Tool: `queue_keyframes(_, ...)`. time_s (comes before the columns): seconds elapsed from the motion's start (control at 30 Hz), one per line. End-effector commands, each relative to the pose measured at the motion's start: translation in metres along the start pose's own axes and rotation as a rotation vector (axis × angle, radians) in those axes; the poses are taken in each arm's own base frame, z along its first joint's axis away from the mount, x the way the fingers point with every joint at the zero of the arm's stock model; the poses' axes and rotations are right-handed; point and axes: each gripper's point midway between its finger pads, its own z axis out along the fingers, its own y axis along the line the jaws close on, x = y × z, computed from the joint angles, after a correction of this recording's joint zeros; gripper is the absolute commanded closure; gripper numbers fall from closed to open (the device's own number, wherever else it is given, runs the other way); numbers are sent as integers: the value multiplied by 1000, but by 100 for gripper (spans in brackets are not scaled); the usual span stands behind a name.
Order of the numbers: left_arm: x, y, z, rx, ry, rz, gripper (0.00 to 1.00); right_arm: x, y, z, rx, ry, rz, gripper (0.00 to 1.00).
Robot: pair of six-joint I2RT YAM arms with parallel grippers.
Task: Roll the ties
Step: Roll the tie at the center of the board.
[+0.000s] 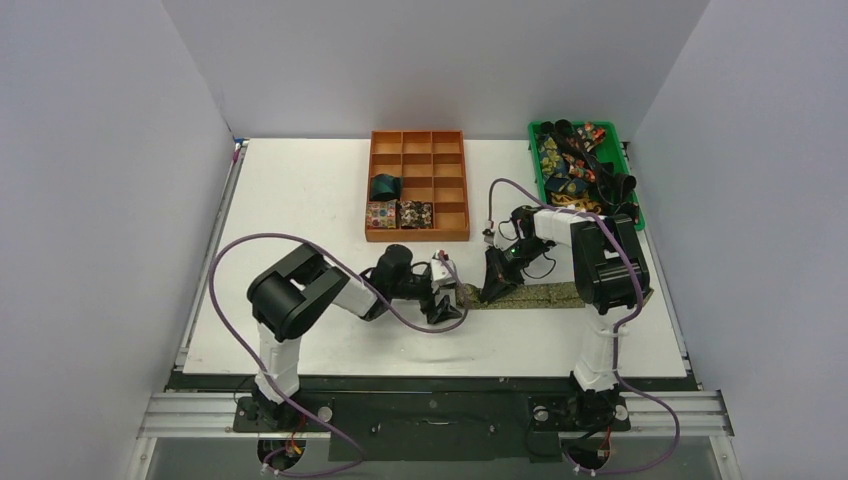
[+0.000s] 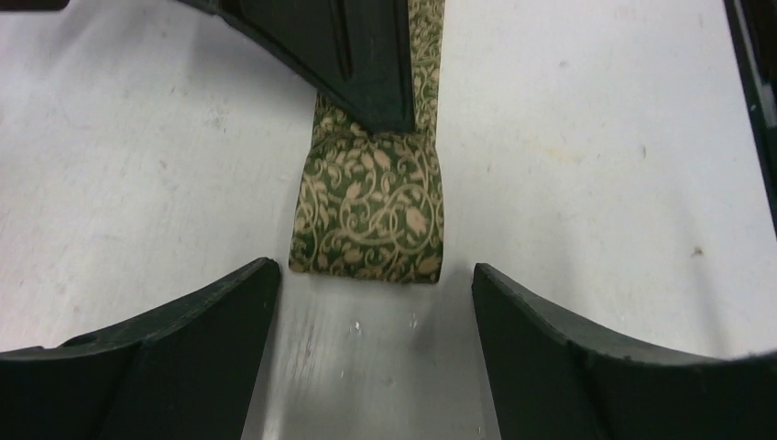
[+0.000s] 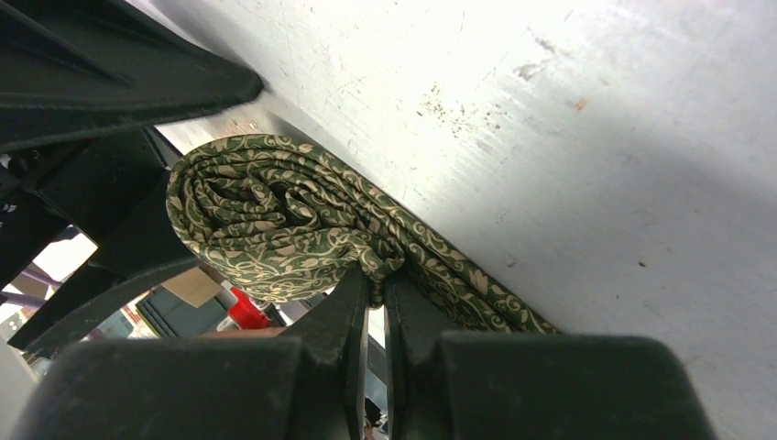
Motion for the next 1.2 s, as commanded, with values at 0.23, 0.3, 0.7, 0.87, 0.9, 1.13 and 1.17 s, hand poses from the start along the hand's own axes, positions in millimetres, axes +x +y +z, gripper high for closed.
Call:
queue_keyframes(0.23, -2, -13, 52, 43, -106, -77, 53, -9, -53, 18, 205, 12, -106, 100)
queue_keyframes(0.3, 6, -12, 49, 28, -67, -48, 68, -11, -47, 15, 193, -5, -121, 100)
queue_keyframes(0.7, 82, -23, -5, -4, 393, -72, 87, -14, 44, -51, 3, -208, -252, 57)
queue_keyframes(0.87, 76, -18, 0, -7, 414, -63, 87, -12, 68, -29, -76, -180, -216, 55)
queue_keyframes(0.9, 77, -19, 0, -6, 421, -68, 87, -11, 69, -24, -75, -170, -222, 55)
queue_keyframes(1.13, 79, -20, -1, -10, 430, -75, 86, -17, 35, 4, 62, -101, -183, 61)
queue_keyframes(1.17, 80, -20, -1, -11, 431, -76, 86, -18, 31, 4, 83, -102, -181, 70)
